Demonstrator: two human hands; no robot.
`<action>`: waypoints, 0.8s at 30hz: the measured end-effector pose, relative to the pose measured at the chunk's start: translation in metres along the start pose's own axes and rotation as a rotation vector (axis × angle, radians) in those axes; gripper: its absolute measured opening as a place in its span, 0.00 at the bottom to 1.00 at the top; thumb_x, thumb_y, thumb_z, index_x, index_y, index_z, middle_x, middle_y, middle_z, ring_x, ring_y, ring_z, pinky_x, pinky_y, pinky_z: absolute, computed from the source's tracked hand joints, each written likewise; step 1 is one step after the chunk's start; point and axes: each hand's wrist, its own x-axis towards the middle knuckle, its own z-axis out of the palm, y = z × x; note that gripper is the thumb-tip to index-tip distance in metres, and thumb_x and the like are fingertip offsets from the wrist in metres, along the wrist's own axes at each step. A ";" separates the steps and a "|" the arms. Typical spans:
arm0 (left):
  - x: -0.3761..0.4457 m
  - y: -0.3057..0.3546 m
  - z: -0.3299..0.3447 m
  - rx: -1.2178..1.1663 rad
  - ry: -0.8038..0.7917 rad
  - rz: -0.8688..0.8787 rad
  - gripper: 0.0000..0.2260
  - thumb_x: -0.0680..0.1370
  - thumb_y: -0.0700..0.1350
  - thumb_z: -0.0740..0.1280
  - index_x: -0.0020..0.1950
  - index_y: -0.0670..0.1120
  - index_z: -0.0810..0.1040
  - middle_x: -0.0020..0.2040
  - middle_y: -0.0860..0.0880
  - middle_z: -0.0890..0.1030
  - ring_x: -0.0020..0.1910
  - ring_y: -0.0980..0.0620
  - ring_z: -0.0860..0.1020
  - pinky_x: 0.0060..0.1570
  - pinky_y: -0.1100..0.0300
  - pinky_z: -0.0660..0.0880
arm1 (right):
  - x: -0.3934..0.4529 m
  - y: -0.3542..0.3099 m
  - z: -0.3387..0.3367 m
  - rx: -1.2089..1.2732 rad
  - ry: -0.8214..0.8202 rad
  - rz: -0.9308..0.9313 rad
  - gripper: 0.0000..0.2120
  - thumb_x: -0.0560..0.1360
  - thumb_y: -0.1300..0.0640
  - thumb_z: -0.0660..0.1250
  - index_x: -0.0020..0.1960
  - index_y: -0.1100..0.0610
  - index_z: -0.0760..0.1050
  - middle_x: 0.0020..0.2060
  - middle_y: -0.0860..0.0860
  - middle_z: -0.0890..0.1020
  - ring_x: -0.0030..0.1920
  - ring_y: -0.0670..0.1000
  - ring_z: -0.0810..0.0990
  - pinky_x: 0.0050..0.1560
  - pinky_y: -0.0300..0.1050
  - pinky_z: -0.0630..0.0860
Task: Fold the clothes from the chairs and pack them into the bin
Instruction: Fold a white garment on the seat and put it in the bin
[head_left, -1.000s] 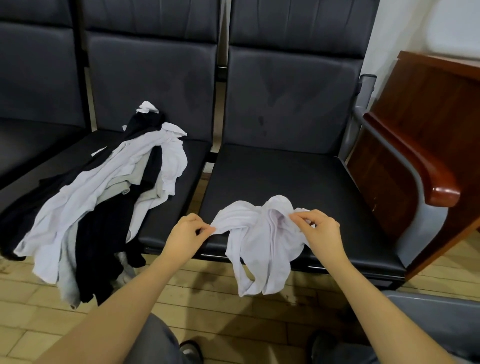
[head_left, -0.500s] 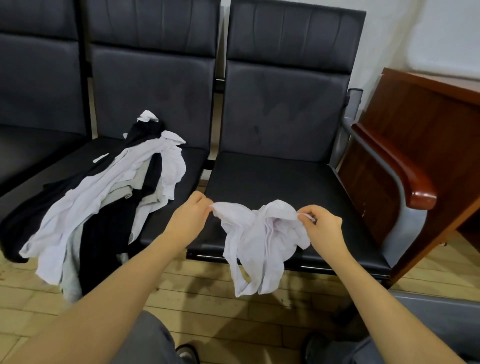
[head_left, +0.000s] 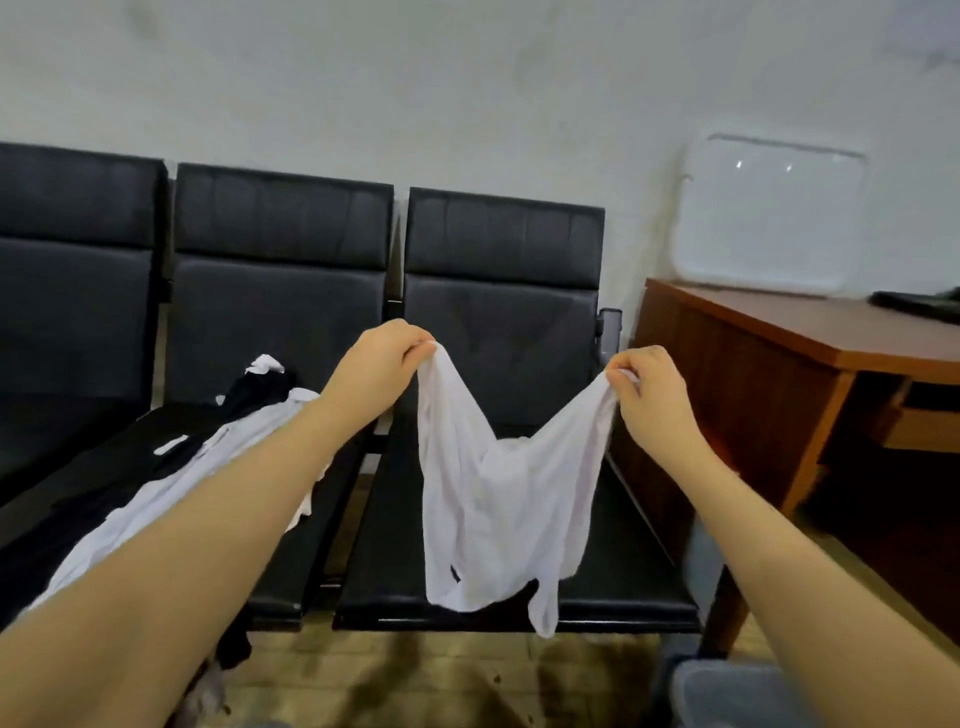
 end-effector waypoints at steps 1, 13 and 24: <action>0.005 0.006 -0.006 0.036 0.033 0.003 0.11 0.81 0.44 0.59 0.58 0.44 0.78 0.52 0.47 0.78 0.52 0.48 0.77 0.50 0.60 0.69 | 0.004 -0.004 -0.010 0.002 0.011 -0.005 0.07 0.80 0.60 0.59 0.51 0.58 0.76 0.51 0.51 0.73 0.50 0.46 0.70 0.52 0.38 0.64; 0.030 0.053 -0.027 -0.425 0.215 -0.214 0.11 0.82 0.41 0.56 0.59 0.47 0.75 0.52 0.51 0.77 0.50 0.54 0.75 0.42 0.70 0.67 | 0.026 -0.011 -0.088 0.236 0.082 0.081 0.12 0.80 0.64 0.51 0.53 0.57 0.73 0.49 0.50 0.75 0.46 0.47 0.72 0.41 0.33 0.65; 0.021 0.031 -0.006 0.284 -0.365 -0.054 0.12 0.74 0.59 0.67 0.48 0.52 0.78 0.50 0.51 0.60 0.51 0.50 0.61 0.54 0.58 0.65 | 0.011 0.040 -0.076 -0.145 -0.113 0.211 0.08 0.75 0.43 0.66 0.48 0.45 0.78 0.53 0.50 0.63 0.55 0.52 0.62 0.62 0.52 0.62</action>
